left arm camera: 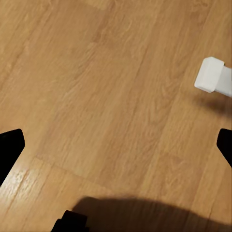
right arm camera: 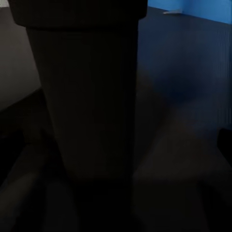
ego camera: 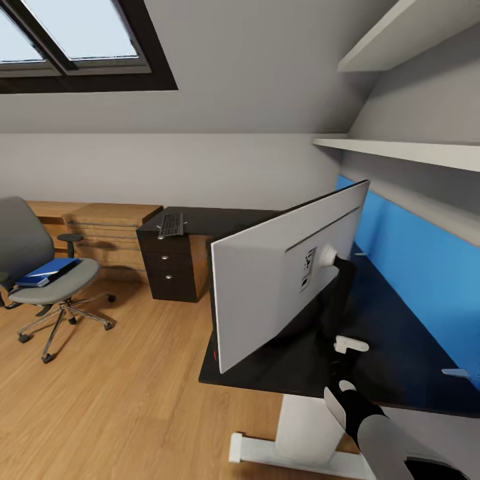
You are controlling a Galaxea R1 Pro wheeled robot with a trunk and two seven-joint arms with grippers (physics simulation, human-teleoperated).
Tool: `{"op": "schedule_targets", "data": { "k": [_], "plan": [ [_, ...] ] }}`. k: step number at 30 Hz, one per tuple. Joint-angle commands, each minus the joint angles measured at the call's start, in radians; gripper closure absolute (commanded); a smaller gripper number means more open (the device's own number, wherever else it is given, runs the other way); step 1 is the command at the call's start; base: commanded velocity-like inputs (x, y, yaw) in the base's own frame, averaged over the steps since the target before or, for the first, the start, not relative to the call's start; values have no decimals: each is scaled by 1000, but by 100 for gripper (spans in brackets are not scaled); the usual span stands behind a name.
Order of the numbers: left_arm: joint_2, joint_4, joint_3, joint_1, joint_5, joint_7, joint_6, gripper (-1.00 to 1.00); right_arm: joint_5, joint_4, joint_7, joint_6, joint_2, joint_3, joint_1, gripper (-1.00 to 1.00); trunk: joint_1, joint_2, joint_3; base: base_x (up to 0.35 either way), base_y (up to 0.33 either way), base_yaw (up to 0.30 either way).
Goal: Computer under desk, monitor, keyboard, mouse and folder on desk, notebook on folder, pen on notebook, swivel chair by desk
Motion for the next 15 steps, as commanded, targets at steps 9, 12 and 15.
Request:
{"op": "schedule_targets", "data": {
  "k": [9,12,15],
  "plan": [
    [-1,0,3,0,3,1,-3,-100,-5,1,-1,-5,0,-9,-1,-100,0,0,-1,0,-18,0],
    [-1,0,3,0,3,1,-3,-100,-5,1,-1,-5,1,-9,-1,-100,0,0,-1,0,-2,0],
    [-1,0,3,0,3,1,-3,-100,-4,1,-1,-5,1,-9,-1,-100,0,0,-1,0,0,0]
  ]
}}
